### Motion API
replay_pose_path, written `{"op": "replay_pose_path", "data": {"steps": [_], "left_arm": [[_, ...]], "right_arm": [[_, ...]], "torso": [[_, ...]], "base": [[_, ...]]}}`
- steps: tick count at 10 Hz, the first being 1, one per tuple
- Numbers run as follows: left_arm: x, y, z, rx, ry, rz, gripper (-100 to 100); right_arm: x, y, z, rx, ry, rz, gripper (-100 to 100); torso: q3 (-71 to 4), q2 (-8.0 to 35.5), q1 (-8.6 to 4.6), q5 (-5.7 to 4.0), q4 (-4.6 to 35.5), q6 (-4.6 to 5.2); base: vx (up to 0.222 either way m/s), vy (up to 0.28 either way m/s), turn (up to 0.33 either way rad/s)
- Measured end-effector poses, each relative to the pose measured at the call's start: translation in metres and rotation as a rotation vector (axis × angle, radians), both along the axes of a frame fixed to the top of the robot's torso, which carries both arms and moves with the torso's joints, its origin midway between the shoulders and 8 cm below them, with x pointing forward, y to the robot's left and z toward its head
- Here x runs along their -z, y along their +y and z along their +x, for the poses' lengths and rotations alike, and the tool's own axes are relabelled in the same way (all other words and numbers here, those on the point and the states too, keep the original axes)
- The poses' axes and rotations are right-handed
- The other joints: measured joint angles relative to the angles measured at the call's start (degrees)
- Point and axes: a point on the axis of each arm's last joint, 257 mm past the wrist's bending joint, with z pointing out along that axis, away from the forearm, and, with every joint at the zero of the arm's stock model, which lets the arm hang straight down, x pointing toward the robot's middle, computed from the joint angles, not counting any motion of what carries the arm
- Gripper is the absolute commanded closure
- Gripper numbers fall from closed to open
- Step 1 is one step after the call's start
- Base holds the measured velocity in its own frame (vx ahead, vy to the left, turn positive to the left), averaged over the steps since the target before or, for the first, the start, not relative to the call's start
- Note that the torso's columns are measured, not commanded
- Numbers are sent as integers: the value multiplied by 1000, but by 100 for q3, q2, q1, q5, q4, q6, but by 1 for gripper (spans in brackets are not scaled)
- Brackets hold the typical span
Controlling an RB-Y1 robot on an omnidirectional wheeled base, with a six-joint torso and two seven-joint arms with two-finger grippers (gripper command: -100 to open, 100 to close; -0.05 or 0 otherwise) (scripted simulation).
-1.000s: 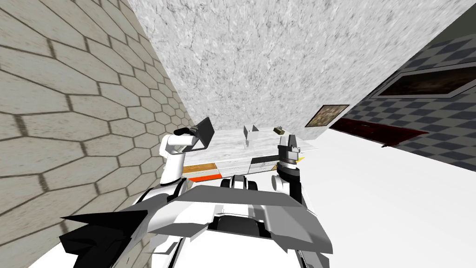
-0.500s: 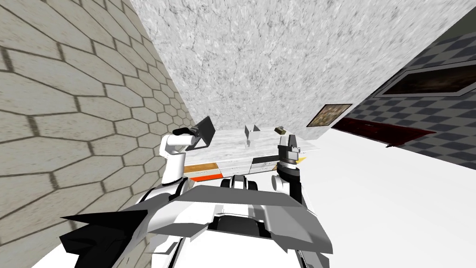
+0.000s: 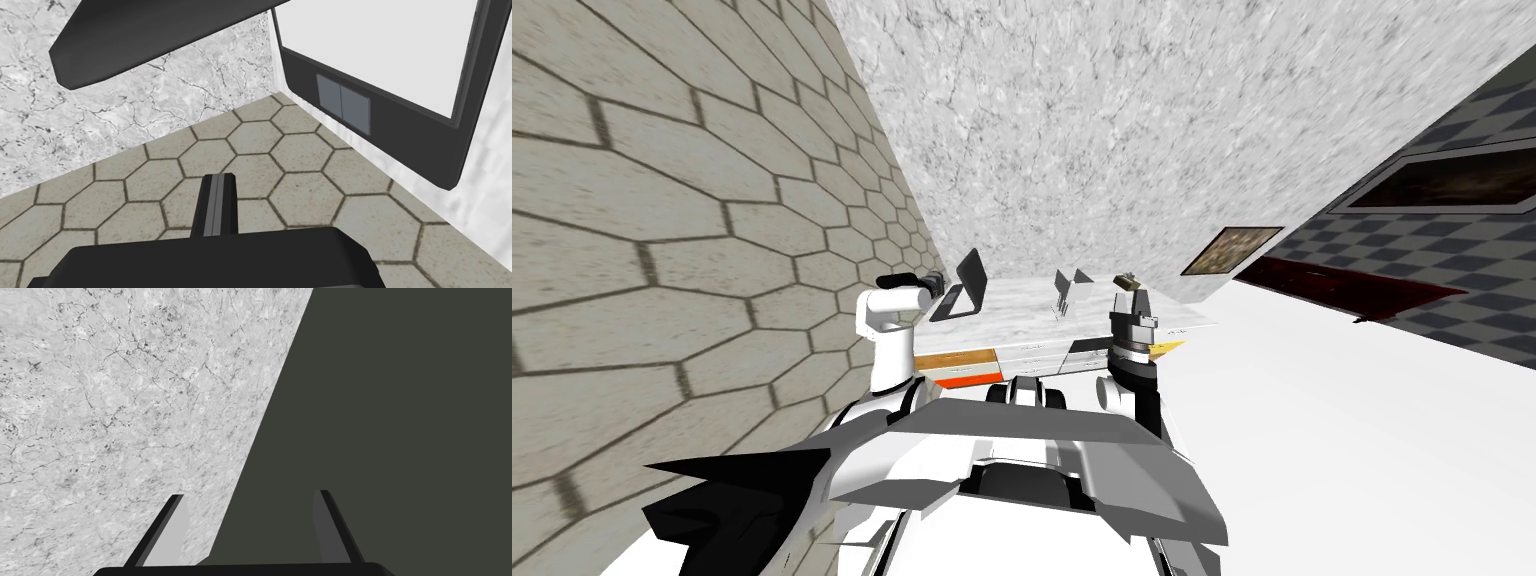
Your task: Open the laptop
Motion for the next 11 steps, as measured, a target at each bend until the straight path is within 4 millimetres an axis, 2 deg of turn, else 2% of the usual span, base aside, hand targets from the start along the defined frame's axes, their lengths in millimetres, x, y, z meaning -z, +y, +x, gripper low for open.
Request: {"op": "replay_pose_path", "data": {"steps": [1,3,6,9,10,11], "left_arm": [[0,-1,0,-1,-1,-9,-100],[-7,17,-4,-36,16,43,-100],[-19,44,-12,-92,43,120,-100],[-34,65,-18,-146,66,186,-100],[-35,66,-18,-148,68,189,-100],[-35,66,-18,-148,68,188,100]], "right_arm": [[0,0,0,0,0,0,0],[0,0,0,0,0,1,0],[0,0,0,0,0,1,0],[0,0,0,0,0,0,0],[0,0,0,0,0,0,0],[0,0,0,0,0,0,0]], "torso": [[-1,-2,-17,-2,-1,1],[-8,-14,-37,-10,-4,2],[0,-1,22,9,0,-1],[-2,-4,18,7,-1,0],[-1,-2,26,9,-1,-4],[0,0,28,10,0,-2]], "base": [[2,-35,-181],[25,-106,-156],[17,-104,-126],[13,-58,-94],[2,-7,5],[0,0,0]]}}
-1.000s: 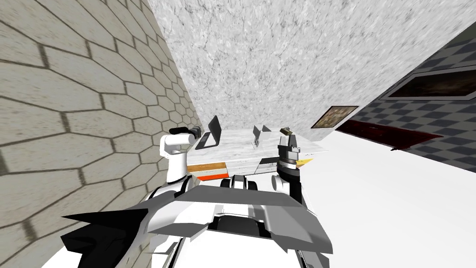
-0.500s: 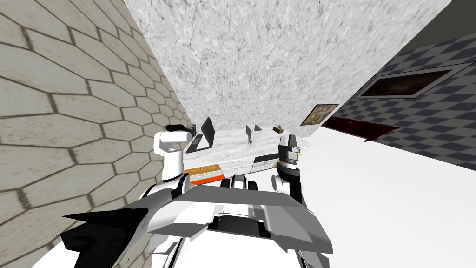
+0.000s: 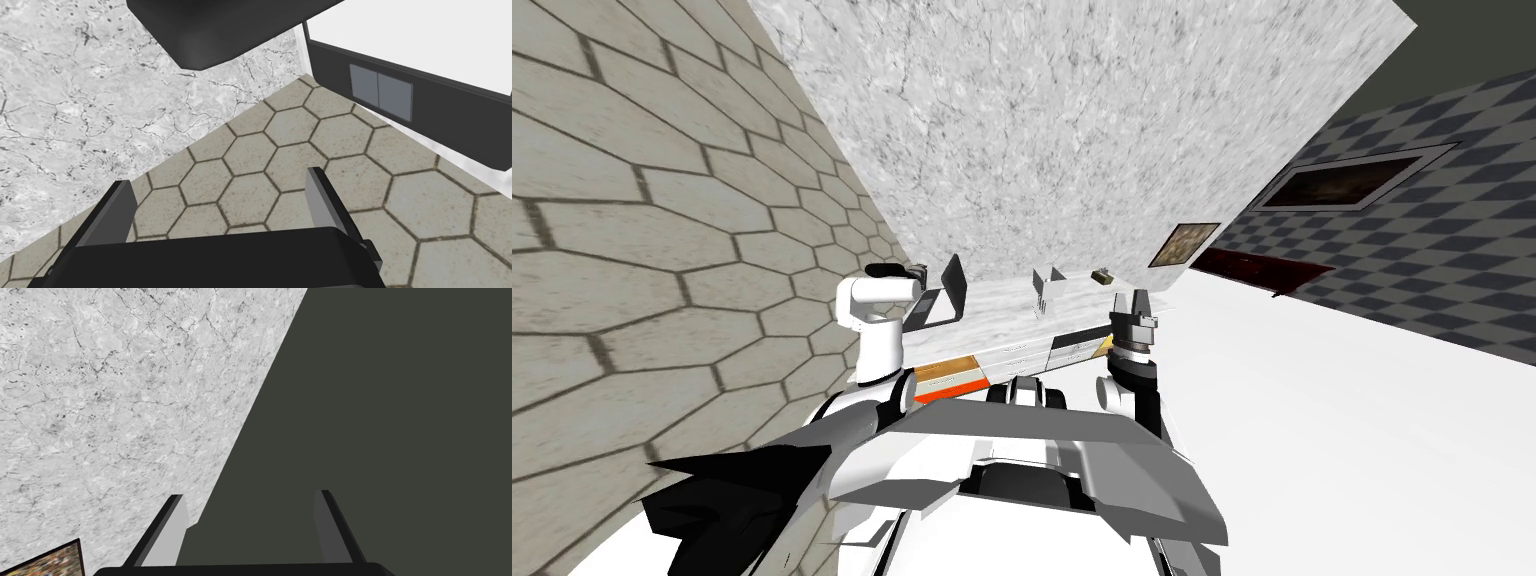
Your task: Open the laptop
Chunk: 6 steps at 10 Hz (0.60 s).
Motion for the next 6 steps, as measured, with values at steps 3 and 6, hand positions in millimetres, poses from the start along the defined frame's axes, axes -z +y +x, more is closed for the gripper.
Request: {"op": "replay_pose_path", "data": {"steps": [3,6], "left_arm": [[-3,33,-4,-63,-21,-9,100],[0,81,-14,-153,-40,-35,100]], "right_arm": [[0,0,0,0,0,0,0],[0,0,0,0,0,0,0]], "torso": [[21,32,-3,0,10,-1],[-22,-38,-19,-6,-10,-6]], "base": [[-169,72,-348],[-150,60,-277]]}}
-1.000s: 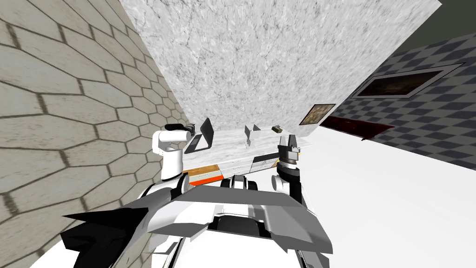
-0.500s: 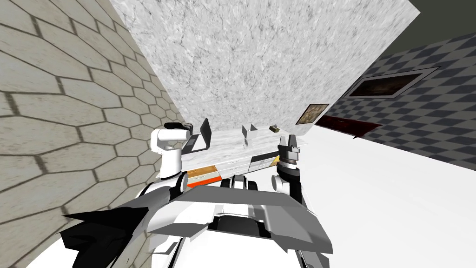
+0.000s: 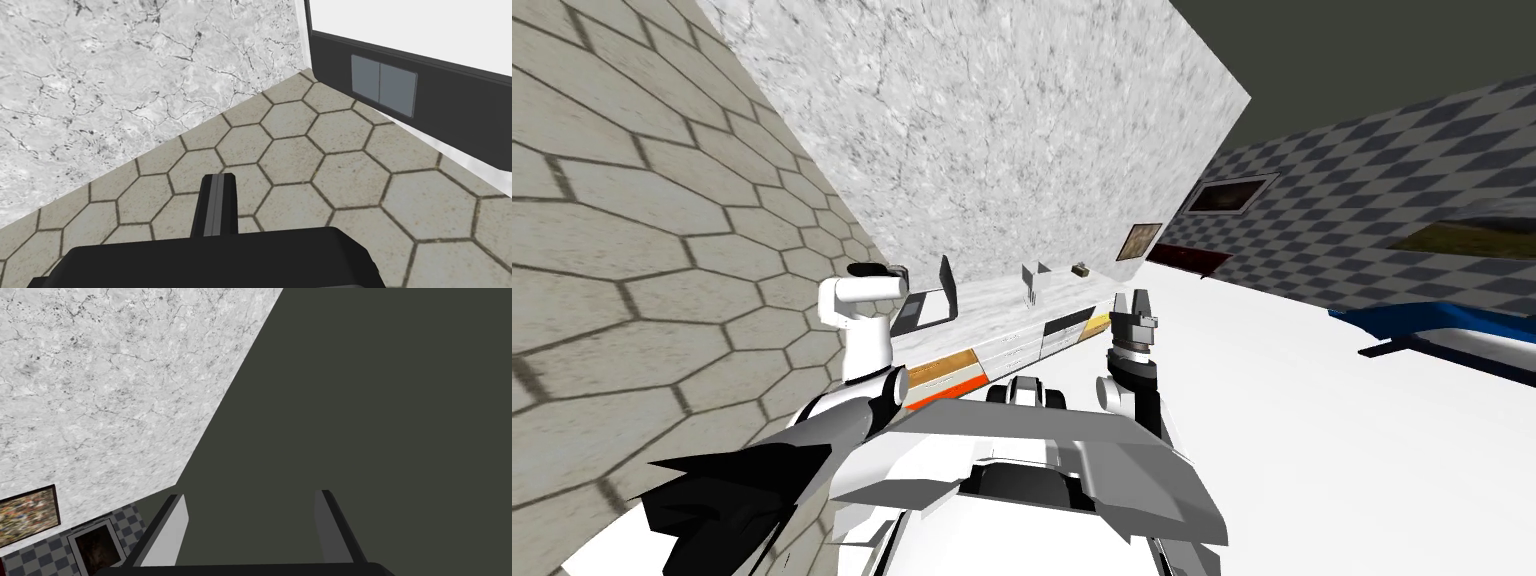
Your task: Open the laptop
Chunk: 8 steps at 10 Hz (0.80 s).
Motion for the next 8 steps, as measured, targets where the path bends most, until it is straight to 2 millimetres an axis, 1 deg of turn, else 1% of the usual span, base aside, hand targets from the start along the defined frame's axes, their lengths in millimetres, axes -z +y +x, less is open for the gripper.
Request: {"op": "replay_pose_path", "data": {"steps": [1,2,3,4,5,6,7,8], "left_arm": [[-4,19,-6,-33,-17,0,100],[-7,35,-14,-62,-29,-9,100],[-1,42,-16,-78,-22,-22,100],[-11,59,-24,-111,-47,-20,100],[-12,74,-28,-137,-64,-26,100],[-7,81,-32,-150,-59,-39,100],[1,86,-31,-157,-46,-50,100],[0,102,-41,-190,-67,-52,100]], "right_arm": [[0,0,0,0,0,0,0],[0,0,0,0,0,0,0],[0,0,0,0,0,0,0],[0,0,0,0,0,0,0],[0,0,0,0,0,0,0],[0,0,0,0,0,0,0],[0,0,0,0,0,0,0],[0,0,0,0,0,0,0]], "torso": [[4,15,-3,-1,1,16],[14,25,1,-1,7,5],[7,11,3,1,3,3],[20,40,5,0,9,16],[29,48,3,1,13,6],[17,27,4,1,8,0],[4,8,3,1,2,6],[26,52,2,1,11,17]], "base": [[-152,44,-299],[-61,29,-11],[-138,43,-362],[-159,33,-324],[-80,17,-33],[-22,11,46],[-164,19,-352],[-173,20,-366]]}}
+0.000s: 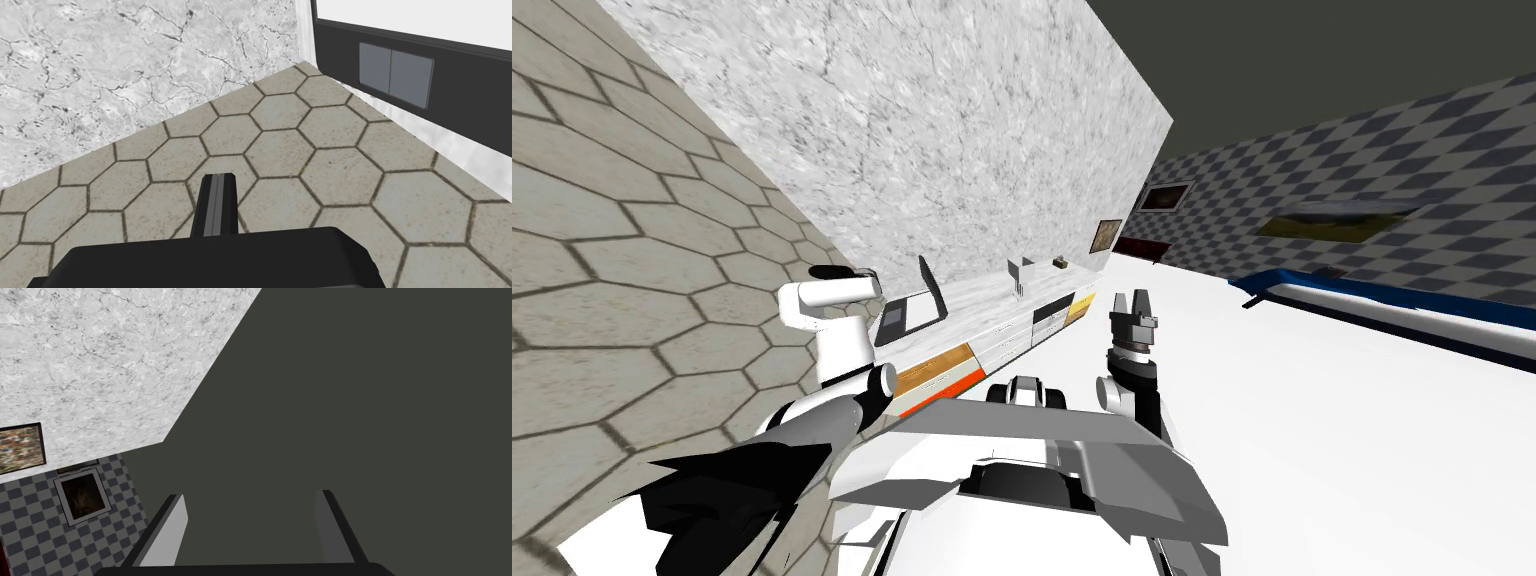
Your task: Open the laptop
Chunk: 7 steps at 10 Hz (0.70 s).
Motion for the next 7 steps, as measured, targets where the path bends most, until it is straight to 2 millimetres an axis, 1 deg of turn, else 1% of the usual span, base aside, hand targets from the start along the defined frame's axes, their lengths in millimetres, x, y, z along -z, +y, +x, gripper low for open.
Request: {"op": "replay_pose_path", "data": {"steps": [1,2,3,4,5,6,7], "left_arm": [[0,11,-6,-24,-15,-7,100],[4,18,-8,-35,-10,-21,100],[-8,35,-17,-67,-36,-18,100],[-7,47,-23,-92,-49,-28,100],[6,53,-27,-105,-42,-46,100],[0,67,-39,-136,-67,-46,100],[-3,77,-45,-158,-87,-52,100]], "right_arm": [[0,0,0,0,0,0,0],[0,0,0,0,0,0,0],[0,0,0,0,0,0,0],[0,0,0,0,0,0,0],[0,0,0,0,1,0,0],[0,0,0,0,0,0,0],[0,0,0,0,0,0,0]], "torso": [[8,3,0,-1,6,-9],[-11,-27,6,1,-3,-17],[-3,-5,11,2,0,-5],[-2,-12,5,3,0,-9],[-18,-39,-1,1,-7,-15],[-11,-19,-7,-4,-4,1],[-3,-12,-7,-3,1,-13]], "base": [[-68,19,-55],[-168,42,-289],[-164,35,-325],[-66,6,-83],[-136,1,-426],[-153,-12,-319],[-91,-11,17]]}}
